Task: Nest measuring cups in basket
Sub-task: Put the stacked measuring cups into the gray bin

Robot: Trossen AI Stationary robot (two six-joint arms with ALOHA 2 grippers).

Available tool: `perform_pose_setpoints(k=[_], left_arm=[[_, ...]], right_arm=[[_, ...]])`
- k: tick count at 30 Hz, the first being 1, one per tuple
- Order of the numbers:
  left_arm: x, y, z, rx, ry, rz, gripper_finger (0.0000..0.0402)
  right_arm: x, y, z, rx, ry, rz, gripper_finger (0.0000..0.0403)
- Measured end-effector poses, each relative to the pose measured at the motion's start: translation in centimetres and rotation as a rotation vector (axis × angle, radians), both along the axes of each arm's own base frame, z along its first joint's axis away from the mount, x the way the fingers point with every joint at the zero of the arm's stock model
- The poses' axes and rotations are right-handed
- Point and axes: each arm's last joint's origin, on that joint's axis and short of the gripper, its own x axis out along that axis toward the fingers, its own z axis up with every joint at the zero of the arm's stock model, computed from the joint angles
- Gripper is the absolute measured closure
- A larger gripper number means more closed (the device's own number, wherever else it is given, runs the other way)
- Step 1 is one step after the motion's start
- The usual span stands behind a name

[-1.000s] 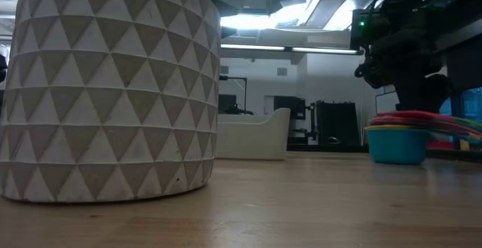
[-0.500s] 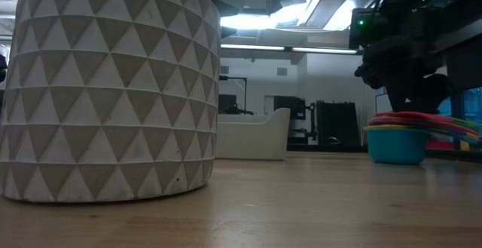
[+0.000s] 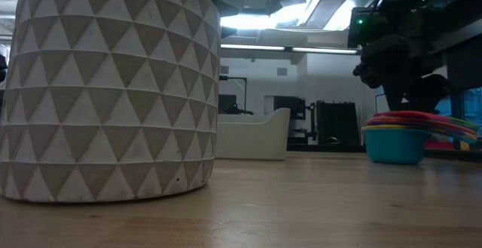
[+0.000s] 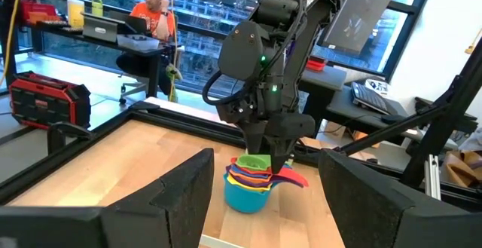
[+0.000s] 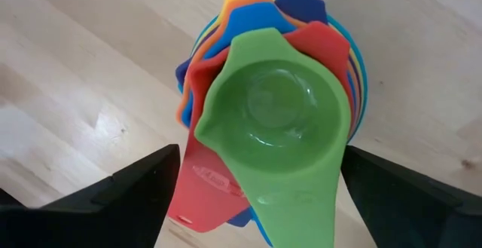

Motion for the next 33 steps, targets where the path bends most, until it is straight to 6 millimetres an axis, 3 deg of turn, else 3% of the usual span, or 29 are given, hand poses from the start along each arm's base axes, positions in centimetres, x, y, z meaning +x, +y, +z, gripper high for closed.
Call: perform_pose_setpoints(k=[26,33], left_arm=[[0.01,0.00,-0.01,-0.001,0.000,0.000,0.0168],[0.01,0.00,-0.01,-0.001,0.000,0.000,0.0168]], right_arm=[[0.34,0.95,-0.06,-0.068,0.020,0.059,0.0034],[0.31,0.96,-0.06,-0.066,0.022,0.059,0.0070]])
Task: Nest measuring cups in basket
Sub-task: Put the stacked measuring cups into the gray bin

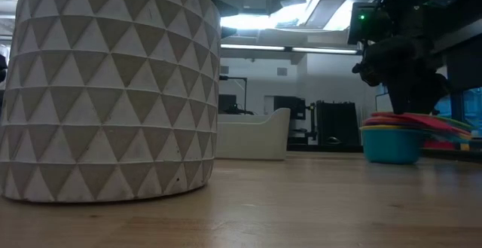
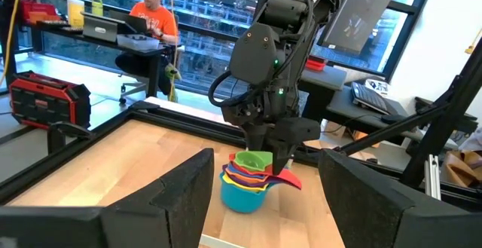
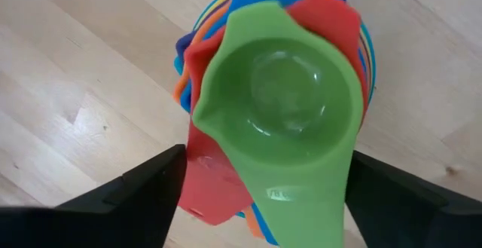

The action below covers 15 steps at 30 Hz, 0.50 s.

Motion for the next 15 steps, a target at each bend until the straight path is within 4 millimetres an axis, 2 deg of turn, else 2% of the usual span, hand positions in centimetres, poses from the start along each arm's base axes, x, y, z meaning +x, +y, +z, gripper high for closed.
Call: perform_pose_setpoints(k=[9,15], left_arm=[[0.00,0.00,0.00,0.000,0.000,0.000,0.0168],[0.00,0.00,0.00,0.000,0.000,0.000,0.0168]], right_arm=[[0.02,0.07,0.02,0.028,-0.009,0.003,0.0131],[0.03,0.09,0.03,0.036,-0.012,0.004,0.0145]])
